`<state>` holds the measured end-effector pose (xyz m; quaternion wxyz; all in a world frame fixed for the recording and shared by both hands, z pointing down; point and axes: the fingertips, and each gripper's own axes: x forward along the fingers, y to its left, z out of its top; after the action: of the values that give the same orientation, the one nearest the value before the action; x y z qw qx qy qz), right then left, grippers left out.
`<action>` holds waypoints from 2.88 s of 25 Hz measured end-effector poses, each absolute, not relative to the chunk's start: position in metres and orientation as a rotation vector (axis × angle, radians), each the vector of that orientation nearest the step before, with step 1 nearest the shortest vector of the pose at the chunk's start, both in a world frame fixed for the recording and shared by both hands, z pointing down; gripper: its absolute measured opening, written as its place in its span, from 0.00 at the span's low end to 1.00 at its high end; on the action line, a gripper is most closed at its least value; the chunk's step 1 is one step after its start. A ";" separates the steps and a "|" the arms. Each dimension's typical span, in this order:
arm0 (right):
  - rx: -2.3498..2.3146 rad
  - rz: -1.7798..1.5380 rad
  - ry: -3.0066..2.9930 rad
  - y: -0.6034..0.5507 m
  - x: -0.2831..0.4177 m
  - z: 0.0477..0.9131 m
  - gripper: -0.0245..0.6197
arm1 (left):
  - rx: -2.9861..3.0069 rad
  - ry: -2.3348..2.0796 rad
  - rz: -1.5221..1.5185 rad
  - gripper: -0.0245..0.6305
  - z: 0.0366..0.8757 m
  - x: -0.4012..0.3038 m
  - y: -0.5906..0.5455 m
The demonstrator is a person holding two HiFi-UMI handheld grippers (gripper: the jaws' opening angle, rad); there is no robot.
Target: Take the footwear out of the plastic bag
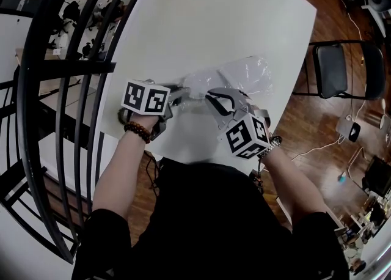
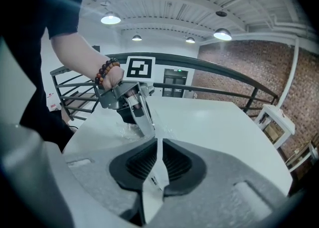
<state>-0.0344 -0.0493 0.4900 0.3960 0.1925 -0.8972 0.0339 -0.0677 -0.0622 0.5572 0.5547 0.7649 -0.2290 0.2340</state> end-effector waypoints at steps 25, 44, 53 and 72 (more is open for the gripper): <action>1.037 0.736 -2.040 -0.142 0.143 0.527 0.21 | 1.833 -0.580 0.514 0.12 0.552 -0.090 -0.067; 1.106 0.580 -1.948 -0.138 0.175 0.527 0.04 | 1.811 -0.613 0.501 0.12 0.551 -0.107 -0.060; 1.123 0.541 -1.902 -0.138 0.188 0.531 0.04 | 1.760 -0.634 0.473 0.12 0.553 -0.129 -0.048; 1.291 0.581 -1.729 -0.128 0.249 0.530 0.03 | 1.702 -0.705 0.320 0.11 0.549 -0.165 -0.042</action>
<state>0.2491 -0.1282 0.5299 0.4380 0.5194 -0.6955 0.2338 -0.1649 -0.0421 0.5491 0.5938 0.7323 -0.3034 0.1377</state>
